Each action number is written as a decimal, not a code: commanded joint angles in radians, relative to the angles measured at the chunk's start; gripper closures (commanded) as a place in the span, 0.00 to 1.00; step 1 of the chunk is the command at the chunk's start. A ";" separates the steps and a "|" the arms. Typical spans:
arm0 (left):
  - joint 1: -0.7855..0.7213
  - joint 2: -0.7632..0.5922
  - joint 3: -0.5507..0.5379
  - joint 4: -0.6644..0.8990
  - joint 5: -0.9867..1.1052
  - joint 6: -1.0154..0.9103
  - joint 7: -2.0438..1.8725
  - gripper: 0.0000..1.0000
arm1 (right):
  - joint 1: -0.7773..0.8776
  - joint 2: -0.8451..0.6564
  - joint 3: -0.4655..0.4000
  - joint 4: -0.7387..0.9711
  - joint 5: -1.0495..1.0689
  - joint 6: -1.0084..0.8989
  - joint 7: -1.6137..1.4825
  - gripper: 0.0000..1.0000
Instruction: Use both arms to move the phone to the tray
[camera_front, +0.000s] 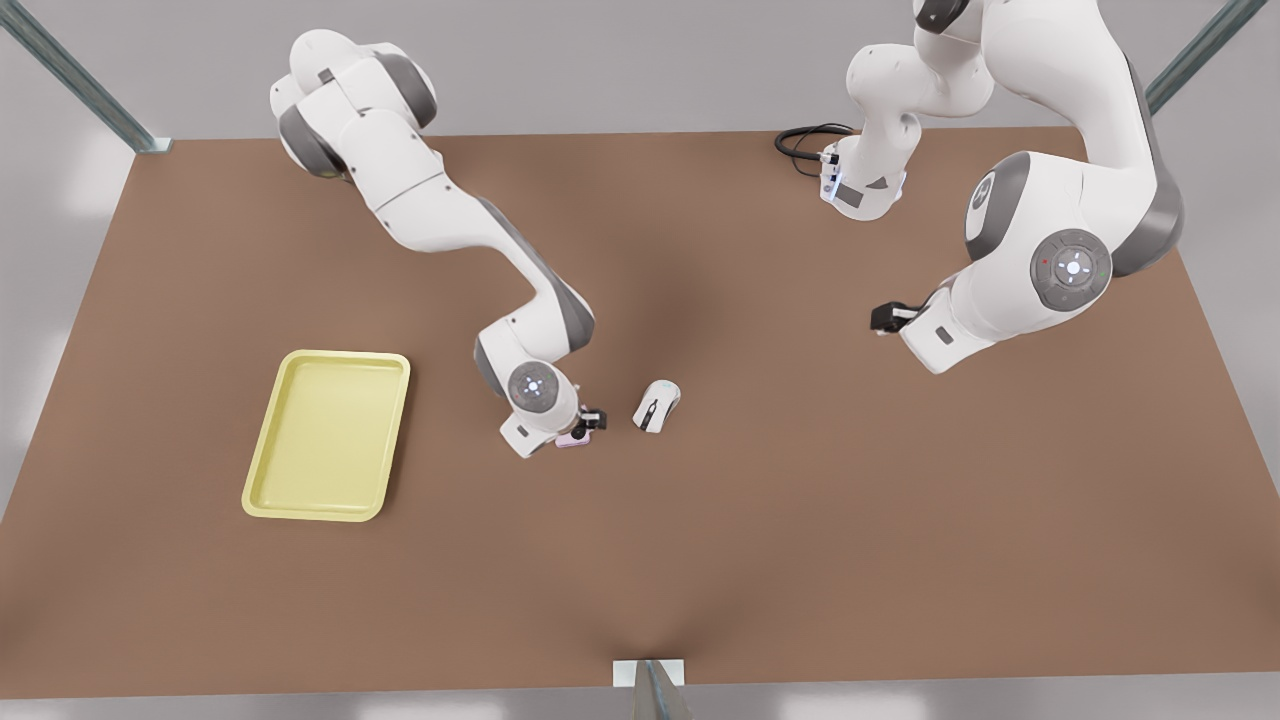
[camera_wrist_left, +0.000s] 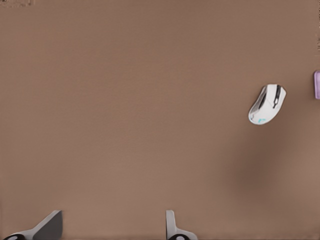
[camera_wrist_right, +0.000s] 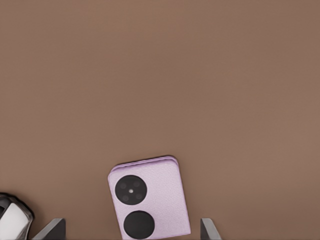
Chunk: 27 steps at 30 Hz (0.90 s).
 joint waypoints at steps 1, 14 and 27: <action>0.000 -0.004 0.000 0.001 0.000 -0.003 0.126 0.00 | 0.002 0.008 0.009 0.000 0.001 0.035 -0.003 0.00; -0.006 -0.013 0.011 0.004 0.014 -0.015 0.064 0.00 | 0.002 0.021 0.012 -0.054 -0.012 0.074 -0.560 0.00; -0.006 -0.013 0.011 0.004 0.012 -0.023 0.061 0.00 | 0.000 0.056 0.011 -0.065 0.002 0.080 -0.537 0.00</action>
